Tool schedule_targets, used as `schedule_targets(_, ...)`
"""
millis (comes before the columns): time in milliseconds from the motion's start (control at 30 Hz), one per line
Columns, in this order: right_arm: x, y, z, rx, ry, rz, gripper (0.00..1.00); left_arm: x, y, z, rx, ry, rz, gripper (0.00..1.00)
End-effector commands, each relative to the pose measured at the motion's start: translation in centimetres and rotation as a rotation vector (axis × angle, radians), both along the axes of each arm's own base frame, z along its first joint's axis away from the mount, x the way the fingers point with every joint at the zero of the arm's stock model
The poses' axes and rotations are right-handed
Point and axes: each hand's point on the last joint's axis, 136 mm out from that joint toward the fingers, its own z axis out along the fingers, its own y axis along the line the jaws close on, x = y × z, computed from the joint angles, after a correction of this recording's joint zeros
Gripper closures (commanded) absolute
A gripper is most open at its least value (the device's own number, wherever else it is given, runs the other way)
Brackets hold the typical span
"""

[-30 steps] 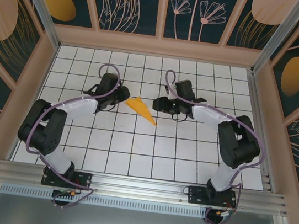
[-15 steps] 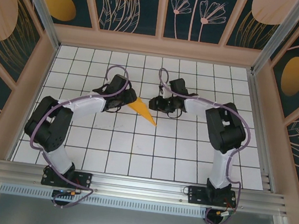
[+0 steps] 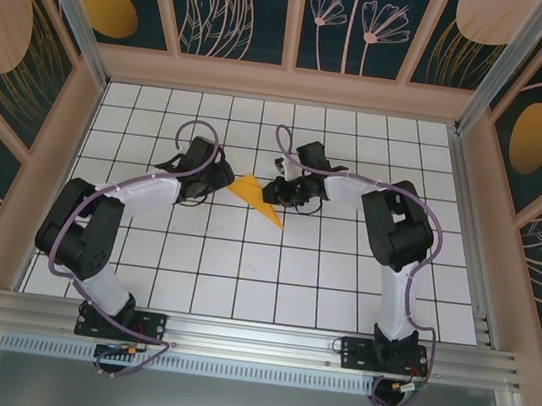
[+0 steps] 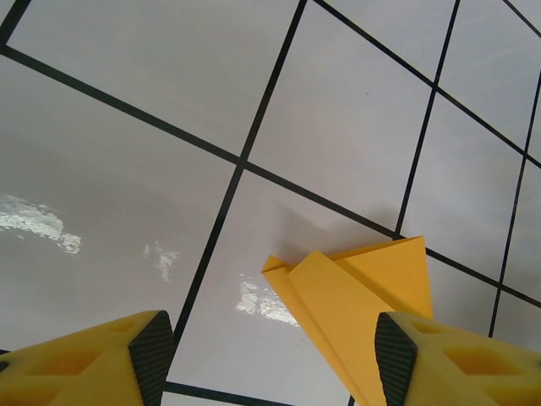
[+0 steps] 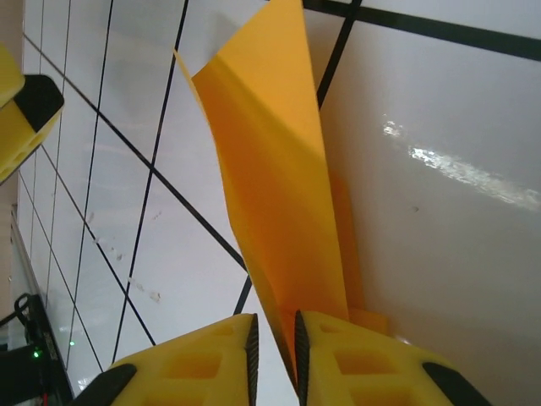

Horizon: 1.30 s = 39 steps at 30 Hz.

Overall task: Fold a paper plane with a square sheet of paper (pick it up from the middle)
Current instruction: Turn over the paper plane at the center of the table.

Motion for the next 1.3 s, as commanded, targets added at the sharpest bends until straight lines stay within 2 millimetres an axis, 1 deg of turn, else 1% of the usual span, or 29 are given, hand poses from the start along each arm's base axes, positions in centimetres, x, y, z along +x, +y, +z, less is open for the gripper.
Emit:
schedule_targets(0, -1.0, 1.2, 0.3, 0.019, -0.001, 0.067, 0.84, -0.3, 0.5, 0.7, -0.008, -0.005, 0.006, 0.33)
schedule_targets(100, -0.9, 1.2, 0.5, 0.011, -0.021, 0.067, 0.94, -0.3, 0.8, 0.8, -0.004, -0.006, 0.013, 0.32)
schedule_targets(167, -0.4, 1.2, 1.5, 0.009, -0.055, 0.05, 1.0, -0.3, 1.0, 0.9, -0.003, -0.008, 0.016, 0.32)
schedule_targets(333, 1.4, -0.1, 5.8, 0.001, -0.197, -0.044, 1.0, -0.5, 1.9, 1.3, -0.005, -0.019, 0.029, 0.28)
schedule_targets(400, 1.8, -1.1, 7.6, -0.02, -0.26, -0.096, 1.0, -0.6, 2.4, 1.5, -0.003, -0.027, 0.038, 0.26)
schedule_targets(433, 2.8, -2.6, 8.2, -0.036, -0.285, -0.145, 1.0, -0.7, 2.6, 1.6, -0.002, -0.03, 0.04, 0.24)
schedule_targets(467, 3.3, -3.6, 8.7, -0.06, -0.314, -0.182, 1.0, -0.7, 2.8, 1.7, -0.003, -0.036, 0.044, 0.23)
schedule_targets(567, 3.9, -6.0, 9.4, -0.152, -0.381, -0.271, 1.0, -0.9, 3.0, 1.8, -0.009, -0.047, 0.042, 0.18)
schedule_targets(633, 4.3, -7.6, 9.5, -0.221, -0.406, -0.34, 1.0, -0.9, 2.8, 1.9, -0.022, -0.054, 0.034, 0.17)
schedule_targets(700, 4.6, -8.8, 9.6, -0.267, -0.425, -0.397, 1.0, -0.9, 2.5, 1.8, -0.035, -0.056, 0.023, 0.17)
schedule_targets(767, 4.8, -9.5, 9.5, -0.305, -0.444, -0.435, 1.0, -0.9, 2.1, 1.7, -0.049, -0.056, 0.013, 0.17)
schedule_targets(867, 5.1, -10.4, 8.0, -0.397, -0.44, -0.472, 1.0, -0.8, 1.6, 1.4, -0.067, -0.051, -0.004, 0.17)
schedule_targets(1000, 4.8, -10.9, 4.9, -0.566, -0.435, -0.499, 1.0, -0.9, 1.2, 1.0, -0.088, -0.04, -0.016, 0.16)
schedule_targets(1100, 4.8, -11.1, 3.8, -0.623, -0.43, -0.517, 1.0, -1.0, 0.7, 0.7, -0.114, -0.035, -0.032, 0.16)
schedule_targets(1200, 4.5, -10.3, 3.0, -0.651, -0.437, -0.486, 1.0, -1.1, 0.3, 0.3, -0.139, -0.028, -0.043, 0.16)
schedule_targets(1267, 4.1, -9.1, 2.3, -0.65, -0.434, -0.44, 1.0, -1.1, 0.0, 0.2, -0.151, -0.025, -0.049, 0.16)
